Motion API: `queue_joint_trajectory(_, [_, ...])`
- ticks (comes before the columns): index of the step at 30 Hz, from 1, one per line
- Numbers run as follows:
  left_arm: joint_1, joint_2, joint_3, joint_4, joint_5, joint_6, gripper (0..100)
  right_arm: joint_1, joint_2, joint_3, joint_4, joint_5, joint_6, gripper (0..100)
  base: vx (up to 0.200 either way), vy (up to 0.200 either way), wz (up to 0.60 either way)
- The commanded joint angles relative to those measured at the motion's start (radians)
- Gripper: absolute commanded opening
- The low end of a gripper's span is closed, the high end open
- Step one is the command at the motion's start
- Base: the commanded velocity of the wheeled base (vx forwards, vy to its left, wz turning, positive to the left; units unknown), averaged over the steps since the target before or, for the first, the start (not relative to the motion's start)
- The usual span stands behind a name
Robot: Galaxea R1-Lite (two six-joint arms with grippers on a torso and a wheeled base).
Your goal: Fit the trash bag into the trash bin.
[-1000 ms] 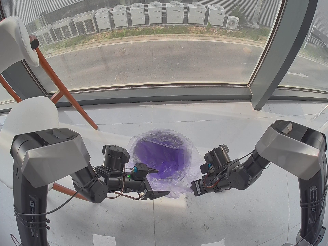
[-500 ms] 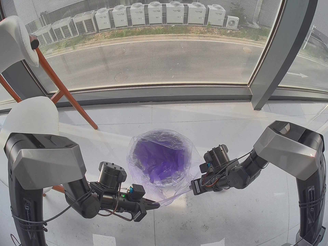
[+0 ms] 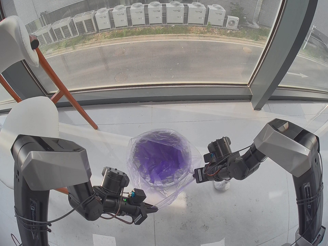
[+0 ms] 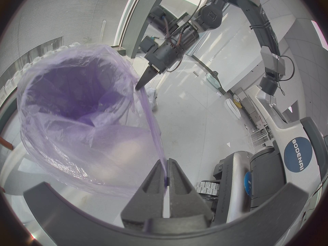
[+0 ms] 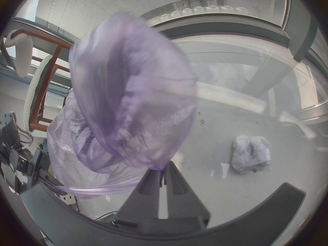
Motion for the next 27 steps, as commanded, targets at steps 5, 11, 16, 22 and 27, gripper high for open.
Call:
queue_joint_trajectory(5, [0.021, 0.055, -0.026, 0.001, 0.016, -0.005, 0, -0.041, -0.201, 0.136, 0.001, 0.086, 0.003, 100, 0.000, 0.000, 0.00])
queue_joint_trajectory(11, [0.038, 0.060, -0.073, 0.001, 0.022, -0.021, 0, -0.031, -0.392, 0.245, -0.001, 0.226, -0.004, 100, 0.000, 0.000, 0.00])
queue_joint_trajectory(16, [0.036, 0.092, -0.095, -0.008, 0.051, -0.053, 0, -0.031, -0.412, 0.133, -0.014, 0.187, -0.016, 100, 0.000, 0.000, 0.00])
queue_joint_trajectory(22, [0.036, 0.118, -0.127, -0.005, 0.058, -0.056, 0, -0.024, -0.265, -0.014, -0.014, 0.100, -0.057, 100, 0.000, 0.000, 0.00])
queue_joint_trajectory(27, [0.033, 0.120, -0.122, -0.002, 0.069, -0.056, 0, -0.023, -0.133, -0.135, -0.017, 0.048, -0.051, 100, 0.000, 0.000, 0.00])
